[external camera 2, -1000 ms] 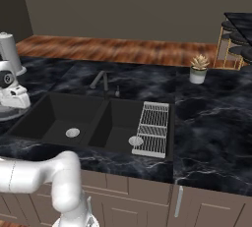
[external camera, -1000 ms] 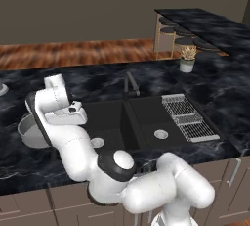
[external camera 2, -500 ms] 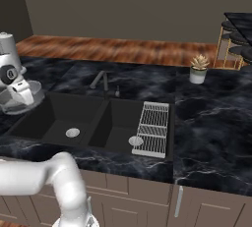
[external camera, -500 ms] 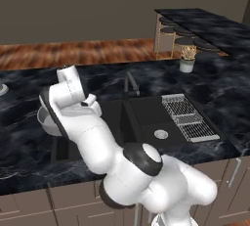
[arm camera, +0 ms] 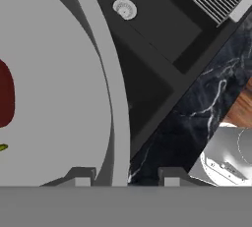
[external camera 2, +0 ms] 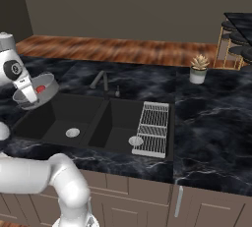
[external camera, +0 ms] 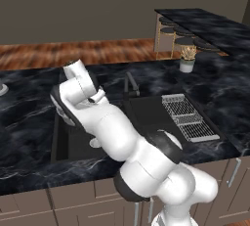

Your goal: Dump the bell pepper from the pot into the sink. Then turn on the water and wash the bell pepper. Then turn off the water and put the bell pepper back in the pot.

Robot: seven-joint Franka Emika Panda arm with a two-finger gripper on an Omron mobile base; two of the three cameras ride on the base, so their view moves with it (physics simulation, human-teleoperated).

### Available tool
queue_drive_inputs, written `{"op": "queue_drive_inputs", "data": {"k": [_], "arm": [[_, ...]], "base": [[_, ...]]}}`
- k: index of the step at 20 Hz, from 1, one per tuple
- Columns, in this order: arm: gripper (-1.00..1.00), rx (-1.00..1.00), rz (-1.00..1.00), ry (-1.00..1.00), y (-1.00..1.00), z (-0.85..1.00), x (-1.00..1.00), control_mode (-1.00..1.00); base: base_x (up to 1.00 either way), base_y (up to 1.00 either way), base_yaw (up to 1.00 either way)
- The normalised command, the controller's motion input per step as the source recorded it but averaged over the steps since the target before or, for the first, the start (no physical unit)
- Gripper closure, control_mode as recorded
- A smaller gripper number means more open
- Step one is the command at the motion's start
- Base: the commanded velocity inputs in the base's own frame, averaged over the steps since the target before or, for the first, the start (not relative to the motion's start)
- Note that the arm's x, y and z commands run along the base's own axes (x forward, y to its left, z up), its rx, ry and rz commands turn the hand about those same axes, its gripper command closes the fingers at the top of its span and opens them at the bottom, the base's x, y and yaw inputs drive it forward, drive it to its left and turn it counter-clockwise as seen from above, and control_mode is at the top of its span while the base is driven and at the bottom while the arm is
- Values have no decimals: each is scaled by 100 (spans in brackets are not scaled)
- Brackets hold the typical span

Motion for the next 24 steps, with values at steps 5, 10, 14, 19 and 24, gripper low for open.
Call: {"op": "queue_drive_inputs", "data": {"k": [5, 10, 14, 19, 24], "arm": [[100, 0, -19, -7, -16, 17, 25, -100], [100, 0, -15, -7, -6, 20, 38, -100], [100, -2, -13, -7, -7, 23, 42, -100], [100, -8, -12, -1, -6, 6, 39, -100], [100, -11, -10, 0, -11, 0, 35, -100]], "base": [[0, 0, 0], [0, 0, 0], [0, 0, 0], [0, 0, 0], [0, 0, 0]]}}
